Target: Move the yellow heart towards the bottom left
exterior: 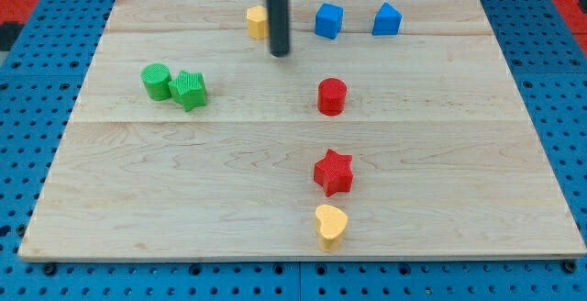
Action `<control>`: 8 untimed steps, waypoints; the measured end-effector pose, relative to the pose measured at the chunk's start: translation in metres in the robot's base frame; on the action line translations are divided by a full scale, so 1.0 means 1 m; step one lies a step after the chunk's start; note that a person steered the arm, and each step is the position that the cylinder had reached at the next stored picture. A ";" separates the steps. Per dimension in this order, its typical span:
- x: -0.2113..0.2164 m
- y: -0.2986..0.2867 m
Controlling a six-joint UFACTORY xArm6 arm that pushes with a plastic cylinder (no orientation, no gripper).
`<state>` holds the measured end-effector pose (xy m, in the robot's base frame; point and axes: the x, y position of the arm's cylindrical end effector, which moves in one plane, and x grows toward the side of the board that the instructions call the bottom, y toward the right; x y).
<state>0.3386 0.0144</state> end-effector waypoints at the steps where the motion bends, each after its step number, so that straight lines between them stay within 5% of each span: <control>1: 0.062 0.094; 2: 0.160 0.197; 3: 0.271 0.225; 5: 0.271 0.073; 7: 0.213 -0.105; 8: 0.209 -0.132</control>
<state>0.5475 -0.1172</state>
